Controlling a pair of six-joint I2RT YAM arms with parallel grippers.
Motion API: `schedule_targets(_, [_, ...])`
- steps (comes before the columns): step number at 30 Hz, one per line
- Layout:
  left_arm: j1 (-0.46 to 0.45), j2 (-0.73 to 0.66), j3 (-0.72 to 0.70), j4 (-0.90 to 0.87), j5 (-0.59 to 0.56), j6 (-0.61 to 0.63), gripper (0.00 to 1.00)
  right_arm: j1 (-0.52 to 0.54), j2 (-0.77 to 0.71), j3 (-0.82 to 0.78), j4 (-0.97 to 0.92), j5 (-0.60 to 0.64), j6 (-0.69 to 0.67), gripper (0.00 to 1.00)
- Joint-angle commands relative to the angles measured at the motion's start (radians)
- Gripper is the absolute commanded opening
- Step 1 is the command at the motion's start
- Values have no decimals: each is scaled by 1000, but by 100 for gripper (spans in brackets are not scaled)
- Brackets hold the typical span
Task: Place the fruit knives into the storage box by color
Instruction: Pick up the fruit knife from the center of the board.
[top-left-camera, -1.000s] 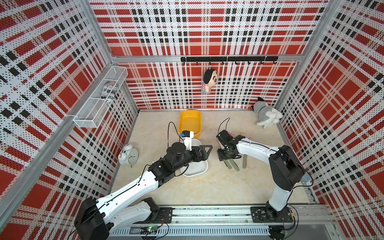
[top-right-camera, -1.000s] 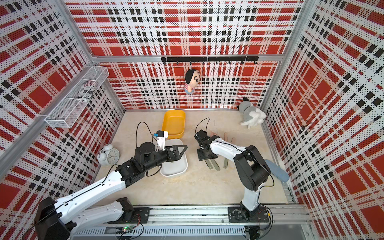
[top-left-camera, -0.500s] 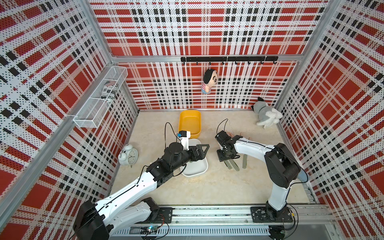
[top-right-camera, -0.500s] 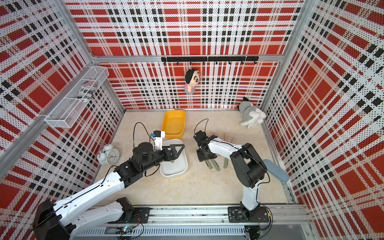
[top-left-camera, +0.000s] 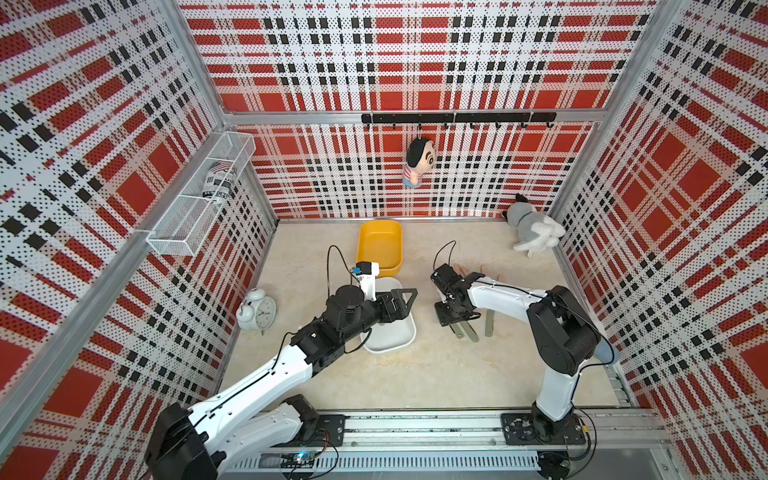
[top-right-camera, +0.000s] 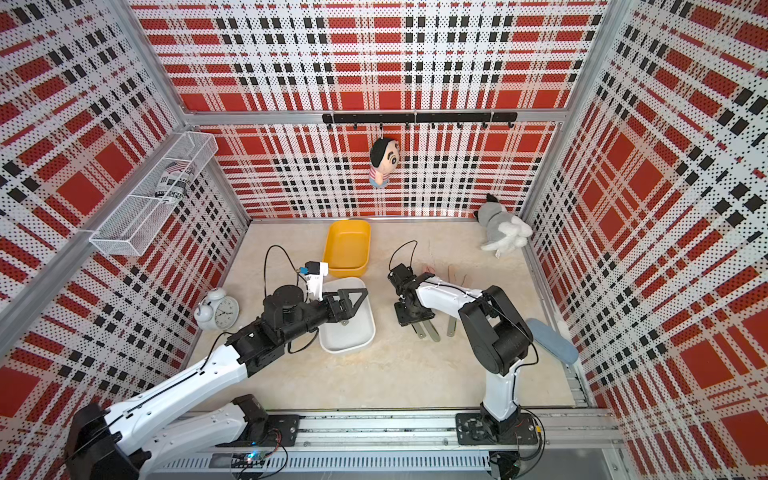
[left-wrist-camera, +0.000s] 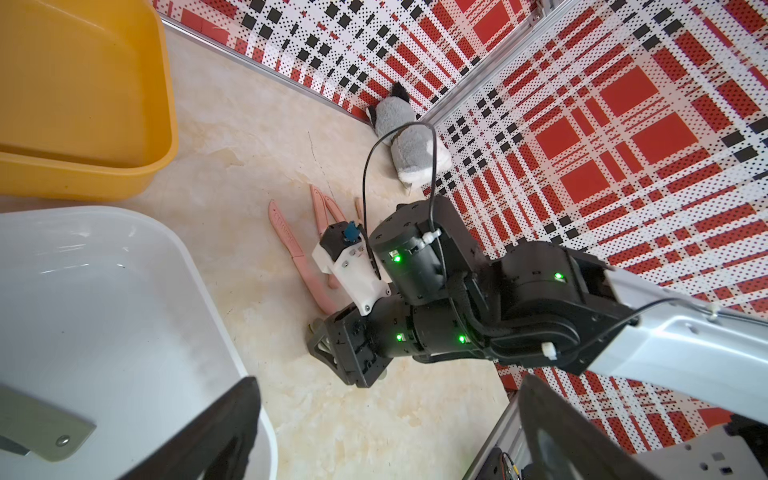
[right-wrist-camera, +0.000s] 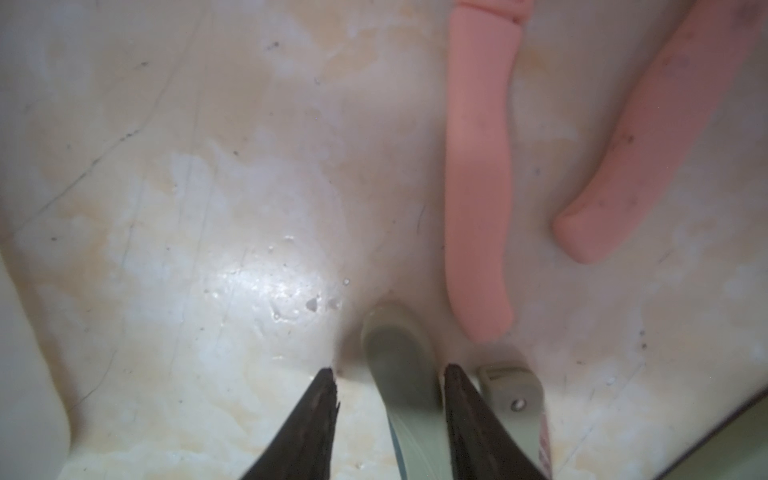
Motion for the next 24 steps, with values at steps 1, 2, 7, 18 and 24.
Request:
schedule_targets(1, [8, -17, -10, 10, 5, -1, 98, -6, 27, -1, -11, 5, -1, 47])
schedule_targets(2, [8, -16, -10, 10, 4, -1, 98, -7, 31, 4, -13, 8, -4, 47])
schedule_targets(7, [10, -23, -15, 9, 5, -3, 98, -6, 48, 21, -19, 16, -13, 48])
schedule_targets(18, [33, -49, -33, 6, 14, -6, 98, -1, 106, 72, -72, 89, -37, 43])
schedule_targets(24, [40, -59, -38, 5, 16, -7, 98, 17, 113, 64, -88, 97, -39, 40])
